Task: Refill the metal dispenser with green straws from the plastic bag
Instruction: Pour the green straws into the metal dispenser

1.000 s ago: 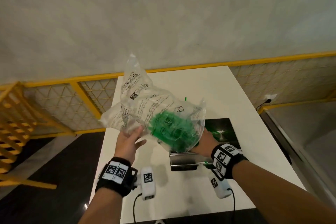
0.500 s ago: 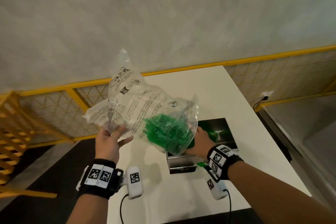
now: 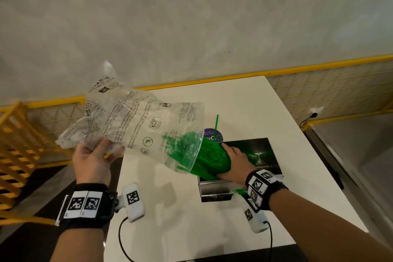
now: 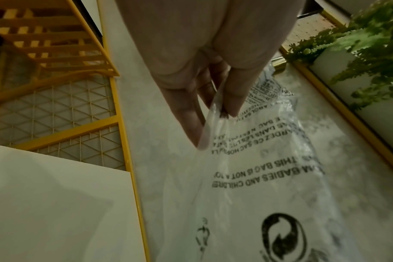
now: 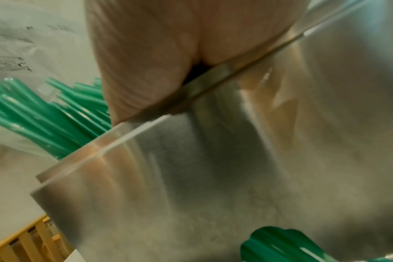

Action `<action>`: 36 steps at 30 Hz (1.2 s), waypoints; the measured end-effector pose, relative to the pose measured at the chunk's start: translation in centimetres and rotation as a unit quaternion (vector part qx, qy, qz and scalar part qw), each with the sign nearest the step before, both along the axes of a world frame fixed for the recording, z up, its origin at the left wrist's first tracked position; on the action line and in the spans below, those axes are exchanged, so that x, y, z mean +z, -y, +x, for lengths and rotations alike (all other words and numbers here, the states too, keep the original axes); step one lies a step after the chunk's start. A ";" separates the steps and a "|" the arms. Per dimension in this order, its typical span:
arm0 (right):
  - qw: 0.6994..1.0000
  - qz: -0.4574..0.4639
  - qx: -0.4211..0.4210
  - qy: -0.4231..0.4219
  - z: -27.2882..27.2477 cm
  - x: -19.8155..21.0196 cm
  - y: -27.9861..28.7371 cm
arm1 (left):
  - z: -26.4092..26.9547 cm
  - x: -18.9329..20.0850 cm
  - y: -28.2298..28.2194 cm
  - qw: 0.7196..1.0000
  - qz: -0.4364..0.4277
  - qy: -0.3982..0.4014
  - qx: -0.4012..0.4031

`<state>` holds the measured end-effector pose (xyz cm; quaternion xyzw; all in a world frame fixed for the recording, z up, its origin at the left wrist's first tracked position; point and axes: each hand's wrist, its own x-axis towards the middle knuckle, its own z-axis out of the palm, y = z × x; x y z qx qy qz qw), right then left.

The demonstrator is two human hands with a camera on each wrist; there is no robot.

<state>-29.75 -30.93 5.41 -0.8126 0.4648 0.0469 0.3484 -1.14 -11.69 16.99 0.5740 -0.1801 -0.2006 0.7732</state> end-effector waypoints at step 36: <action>0.999 -0.019 -0.025 0.012 -0.2 -0.6 -0.3 | 7.1 -15.0 -4.2 0.933 0.323 -0.160 0.009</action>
